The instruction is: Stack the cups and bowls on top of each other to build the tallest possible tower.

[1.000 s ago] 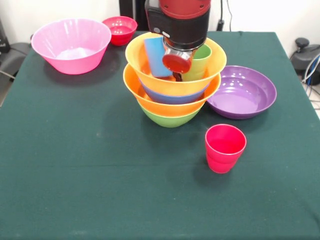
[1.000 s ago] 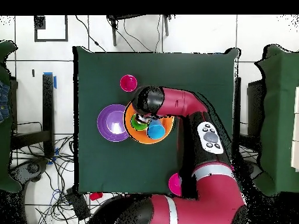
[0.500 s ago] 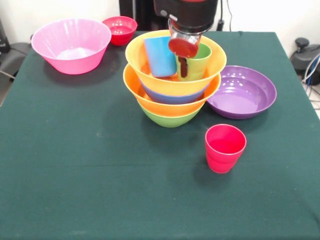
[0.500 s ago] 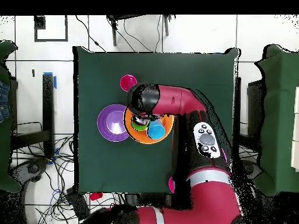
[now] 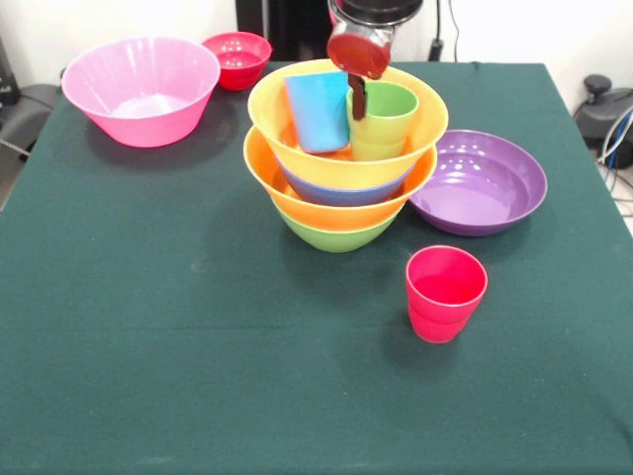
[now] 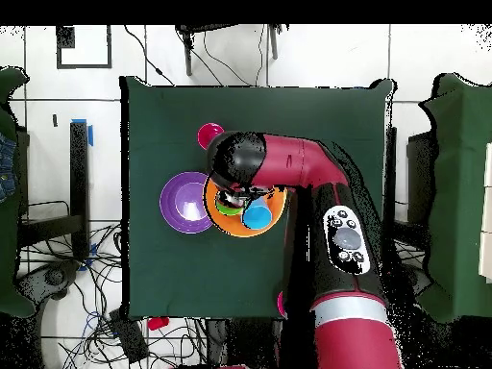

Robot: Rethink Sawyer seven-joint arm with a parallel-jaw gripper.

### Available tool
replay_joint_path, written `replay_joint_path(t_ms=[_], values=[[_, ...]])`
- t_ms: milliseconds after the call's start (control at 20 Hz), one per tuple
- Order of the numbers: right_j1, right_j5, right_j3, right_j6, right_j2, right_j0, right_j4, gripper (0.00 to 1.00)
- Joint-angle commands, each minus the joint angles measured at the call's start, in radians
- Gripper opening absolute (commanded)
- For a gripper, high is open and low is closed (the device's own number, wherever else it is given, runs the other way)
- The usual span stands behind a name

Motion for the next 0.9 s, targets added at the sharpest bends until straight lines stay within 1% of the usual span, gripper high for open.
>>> replay_joint_path(t_ms=[50, 350, 600, 900], values=[[0.008, 0.075, 0.002, -0.015, 0.015, -0.026, -0.134, 1.0], [0.004, 0.073, 0.011, -0.057, 0.033, -0.044, -0.175, 1.0], [0.007, 0.087, 0.013, -0.036, 0.039, -0.044, -0.191, 1.0], [-0.015, 0.115, 0.053, 0.001, 0.037, -0.04, -0.171, 1.0]])
